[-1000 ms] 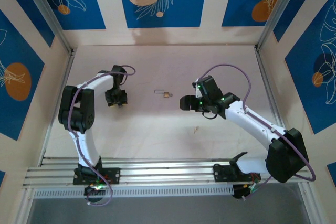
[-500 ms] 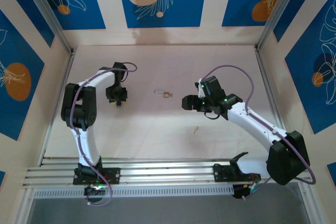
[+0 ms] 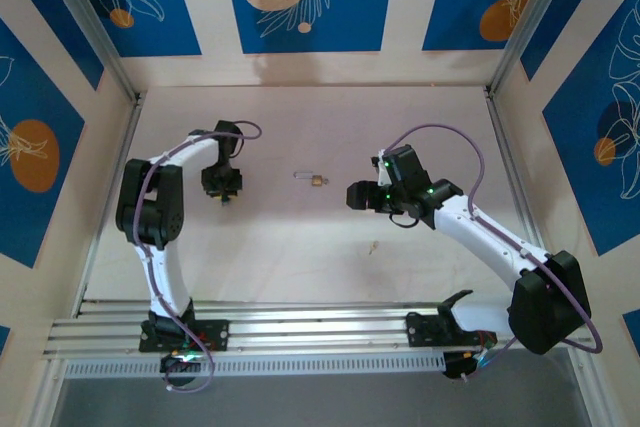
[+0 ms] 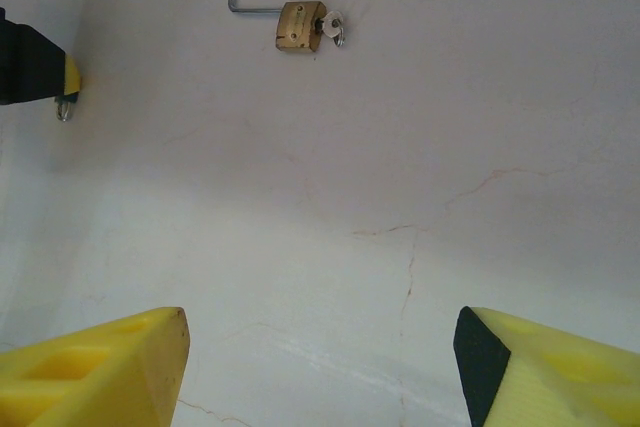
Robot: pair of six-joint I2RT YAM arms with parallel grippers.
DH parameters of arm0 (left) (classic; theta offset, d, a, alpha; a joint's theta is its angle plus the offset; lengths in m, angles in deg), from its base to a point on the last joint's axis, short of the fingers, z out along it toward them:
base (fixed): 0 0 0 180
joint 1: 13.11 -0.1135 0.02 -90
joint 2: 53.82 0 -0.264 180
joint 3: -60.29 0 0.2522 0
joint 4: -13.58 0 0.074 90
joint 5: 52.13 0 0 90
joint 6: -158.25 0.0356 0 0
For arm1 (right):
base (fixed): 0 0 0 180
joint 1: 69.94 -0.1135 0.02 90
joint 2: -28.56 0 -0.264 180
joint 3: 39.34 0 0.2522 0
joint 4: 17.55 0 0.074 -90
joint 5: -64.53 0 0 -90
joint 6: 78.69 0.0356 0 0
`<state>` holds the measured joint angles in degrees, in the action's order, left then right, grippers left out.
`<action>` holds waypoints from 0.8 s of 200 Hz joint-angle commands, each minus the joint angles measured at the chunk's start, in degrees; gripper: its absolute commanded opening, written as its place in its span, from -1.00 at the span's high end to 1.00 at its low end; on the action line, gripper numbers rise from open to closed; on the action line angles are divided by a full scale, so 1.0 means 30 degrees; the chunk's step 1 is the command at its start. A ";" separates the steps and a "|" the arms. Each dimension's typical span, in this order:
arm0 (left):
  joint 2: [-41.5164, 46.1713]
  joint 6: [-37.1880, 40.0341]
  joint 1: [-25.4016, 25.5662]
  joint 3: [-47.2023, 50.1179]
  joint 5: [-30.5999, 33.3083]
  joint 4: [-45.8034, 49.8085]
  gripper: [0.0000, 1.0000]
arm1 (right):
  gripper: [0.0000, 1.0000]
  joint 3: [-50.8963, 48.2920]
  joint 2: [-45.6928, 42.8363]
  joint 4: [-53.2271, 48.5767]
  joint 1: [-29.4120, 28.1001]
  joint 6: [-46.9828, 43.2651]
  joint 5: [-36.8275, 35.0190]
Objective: Unlock with the key
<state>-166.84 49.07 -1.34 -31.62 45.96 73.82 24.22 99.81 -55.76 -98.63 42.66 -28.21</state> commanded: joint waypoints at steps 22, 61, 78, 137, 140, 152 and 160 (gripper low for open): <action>0.0787 -0.0023 0.0058 0.0964 -0.0907 0.0445 0.60 | -0.44 0.0187 -0.0434 -0.0170 0.0096 -0.0189 0.0270; 0.1603 0.0095 0.0892 0.0979 -0.1260 0.0591 0.59 | -0.44 0.0255 -0.0399 -0.0142 0.0078 -0.0151 0.0120; 0.1752 -0.0015 0.1900 0.0996 -0.1413 0.0507 0.57 | -0.44 0.0289 -0.0351 -0.0199 0.0119 -0.0161 0.0011; 0.1028 -0.0153 0.8592 0.0459 0.0276 -0.0686 0.57 | -0.43 -0.0097 -0.1493 -0.1299 0.1271 -0.0312 -0.0543; 0.0911 -0.0109 0.8862 0.0300 0.0342 -0.0587 0.57 | -0.43 -0.0131 -0.1637 -0.1378 0.1407 -0.0333 -0.0557; 0.0473 0.0152 0.9965 -0.0179 0.0601 -0.0409 0.57 | -0.43 -0.0281 -0.2193 -0.1829 0.2008 -0.0340 -0.0536; 0.0223 0.0442 1.0665 -0.0500 0.0829 -0.0298 0.57 | -0.43 -0.0367 -0.2571 -0.2075 0.2500 -0.0336 -0.0471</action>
<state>-163.91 48.90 26.04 -29.87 45.39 71.30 24.11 95.85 -58.34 -94.28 42.62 -29.11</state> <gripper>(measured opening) 0.217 0.715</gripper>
